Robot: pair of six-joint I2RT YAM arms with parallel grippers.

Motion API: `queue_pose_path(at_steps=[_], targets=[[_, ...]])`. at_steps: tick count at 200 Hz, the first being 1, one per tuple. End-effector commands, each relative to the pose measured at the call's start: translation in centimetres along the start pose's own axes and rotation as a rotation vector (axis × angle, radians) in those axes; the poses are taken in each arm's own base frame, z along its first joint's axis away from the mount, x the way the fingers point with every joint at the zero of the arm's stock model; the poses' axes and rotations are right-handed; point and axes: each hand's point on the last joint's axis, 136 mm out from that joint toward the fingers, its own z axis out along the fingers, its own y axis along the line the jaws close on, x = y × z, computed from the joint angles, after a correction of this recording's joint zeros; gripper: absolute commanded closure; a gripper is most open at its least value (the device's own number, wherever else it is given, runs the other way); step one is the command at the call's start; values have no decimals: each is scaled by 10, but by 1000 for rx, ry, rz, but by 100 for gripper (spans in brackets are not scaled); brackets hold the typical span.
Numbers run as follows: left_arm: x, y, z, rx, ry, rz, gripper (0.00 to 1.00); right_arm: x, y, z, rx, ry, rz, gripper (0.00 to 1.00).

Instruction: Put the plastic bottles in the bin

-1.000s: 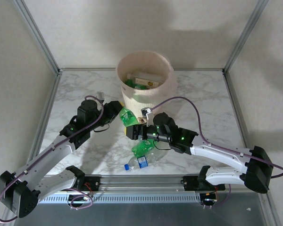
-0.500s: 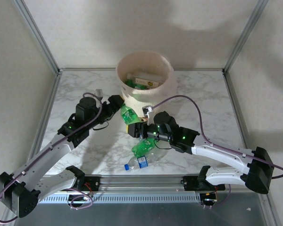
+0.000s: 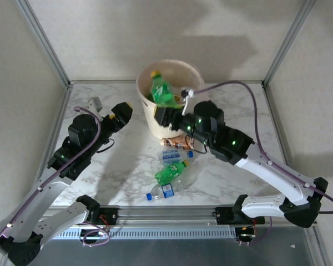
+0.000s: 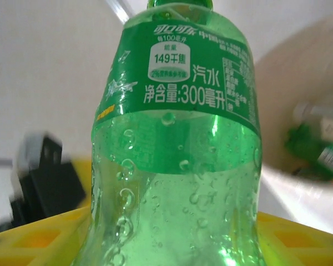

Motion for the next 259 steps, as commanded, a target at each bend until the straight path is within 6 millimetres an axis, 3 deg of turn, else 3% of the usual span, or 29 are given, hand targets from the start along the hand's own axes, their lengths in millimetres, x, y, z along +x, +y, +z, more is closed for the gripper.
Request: queue_pose_path(at_steps=[1, 27, 80, 98, 102, 117, 156, 184, 204, 259], targets=[[16, 26, 2, -68, 34, 98, 5, -17, -32, 14, 151, 4, -57, 42], [46, 33, 7, -43, 131, 157, 9, -35, -54, 38, 207, 10, -50, 42], [115, 42, 11, -17, 334, 288, 12, -45, -96, 70, 270, 30, -30, 42], [141, 42, 12, -8, 398, 333, 11, -40, -99, 77, 264, 51, -28, 36], [146, 42, 12, -10, 411, 345, 11, -45, -110, 76, 285, 41, -22, 34], [162, 44, 12, -22, 446, 397, 11, -44, -117, 79, 298, 48, -22, 27], [203, 52, 6, -26, 553, 498, 7, -50, -124, 80, 308, 42, -27, 15], [229, 56, -4, -16, 621, 560, 6, -58, -118, 67, 303, 17, -30, 15], [245, 60, -12, -12, 656, 604, 6, -63, -114, 47, 302, -15, -25, 15], [294, 79, -31, -33, 770, 733, 3, -32, -130, -23, 347, -37, 34, 15]])
